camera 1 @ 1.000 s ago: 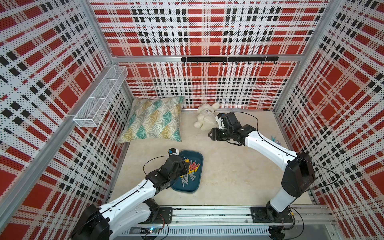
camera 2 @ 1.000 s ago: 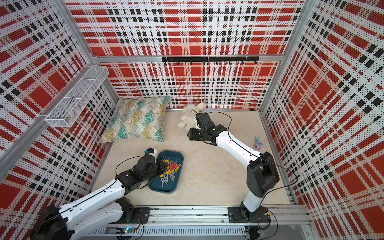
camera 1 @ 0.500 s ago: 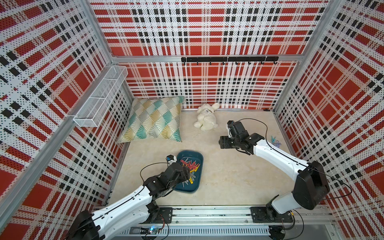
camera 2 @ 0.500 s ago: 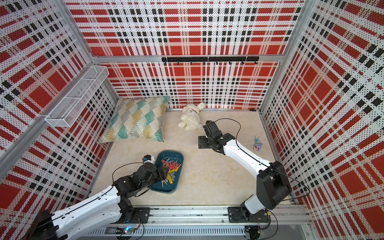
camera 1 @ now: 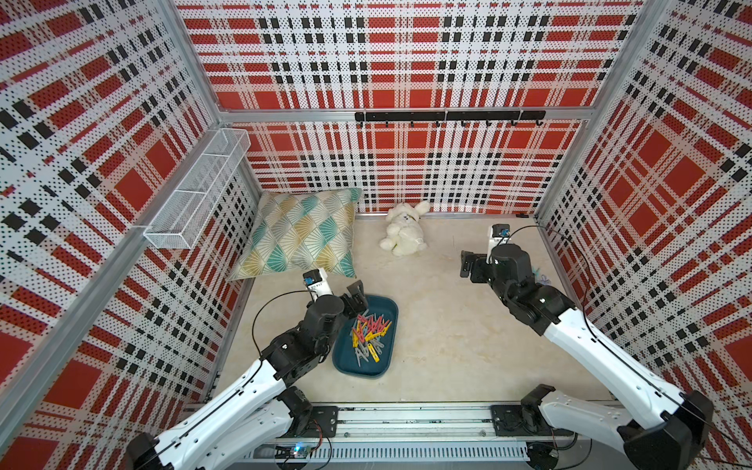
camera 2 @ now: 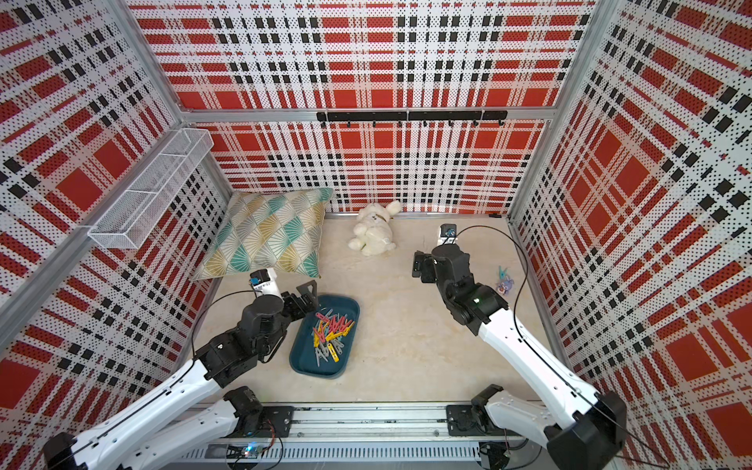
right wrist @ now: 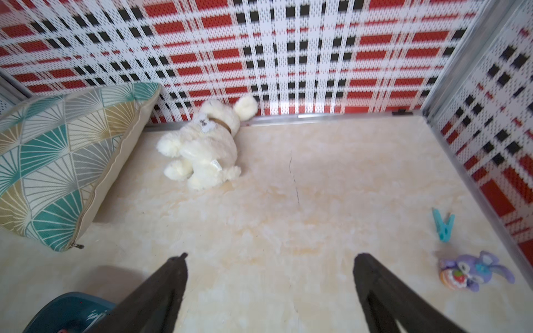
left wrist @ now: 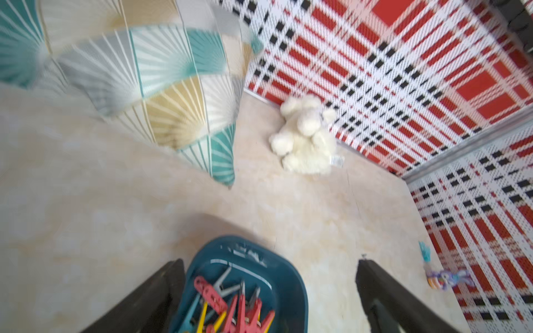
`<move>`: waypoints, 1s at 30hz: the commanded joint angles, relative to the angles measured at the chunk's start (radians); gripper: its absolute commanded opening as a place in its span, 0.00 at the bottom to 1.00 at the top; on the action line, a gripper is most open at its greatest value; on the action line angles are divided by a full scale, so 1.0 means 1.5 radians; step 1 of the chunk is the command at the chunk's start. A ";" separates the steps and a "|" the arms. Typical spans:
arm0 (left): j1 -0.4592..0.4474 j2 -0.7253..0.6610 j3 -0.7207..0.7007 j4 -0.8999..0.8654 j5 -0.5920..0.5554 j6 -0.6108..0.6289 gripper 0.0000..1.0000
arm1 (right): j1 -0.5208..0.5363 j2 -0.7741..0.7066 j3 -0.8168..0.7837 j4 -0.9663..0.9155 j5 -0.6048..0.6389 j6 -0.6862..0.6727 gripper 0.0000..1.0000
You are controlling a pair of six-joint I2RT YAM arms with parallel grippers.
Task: Put the clothespins into the storage box
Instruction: Reset both arms
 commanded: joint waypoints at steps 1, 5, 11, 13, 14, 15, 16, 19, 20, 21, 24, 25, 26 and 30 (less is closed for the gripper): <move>0.037 0.026 0.074 0.082 -0.027 0.166 0.99 | -0.005 -0.026 -0.039 0.132 0.051 -0.093 1.00; 0.057 0.062 0.086 0.174 -0.113 0.208 0.96 | -0.007 -0.039 -0.035 0.198 0.074 -0.218 1.00; 0.131 0.052 -0.037 0.371 -0.084 0.357 0.99 | -0.104 -0.033 -0.103 0.317 0.011 -0.305 1.00; 0.192 0.053 -0.087 0.393 -0.049 0.350 0.99 | -0.145 -0.023 -0.140 0.339 0.011 -0.298 1.00; 0.227 0.051 -0.126 0.418 -0.033 0.345 0.99 | -0.171 -0.019 -0.163 0.351 0.007 -0.277 1.00; 0.255 0.045 -0.160 0.443 -0.016 0.343 0.99 | -0.195 -0.017 -0.189 0.369 -0.007 -0.256 1.00; 0.283 0.035 -0.200 0.474 0.008 0.347 0.99 | -0.217 -0.016 -0.223 0.401 -0.026 -0.238 1.00; 0.351 0.013 -0.292 0.562 0.010 0.344 0.99 | -0.246 -0.001 -0.321 0.512 -0.037 -0.224 1.00; 0.371 0.013 -0.314 0.590 0.014 0.336 0.99 | -0.249 0.011 -0.345 0.544 -0.040 -0.228 1.00; 0.389 0.019 -0.329 0.609 0.030 0.336 0.99 | -0.250 0.022 -0.362 0.569 -0.040 -0.234 1.00; 0.436 0.064 -0.370 0.689 0.069 0.332 0.99 | -0.250 0.066 -0.423 0.684 -0.042 -0.251 1.00; 0.441 0.082 -0.386 0.731 0.073 0.336 0.99 | -0.250 0.084 -0.437 0.717 -0.039 -0.256 1.00; 0.442 0.097 -0.399 0.770 0.077 0.344 0.99 | -0.250 0.099 -0.448 0.742 -0.040 -0.262 1.00; 0.446 0.190 -0.428 0.923 0.091 0.368 0.99 | -0.259 0.164 -0.488 0.846 -0.051 -0.261 1.00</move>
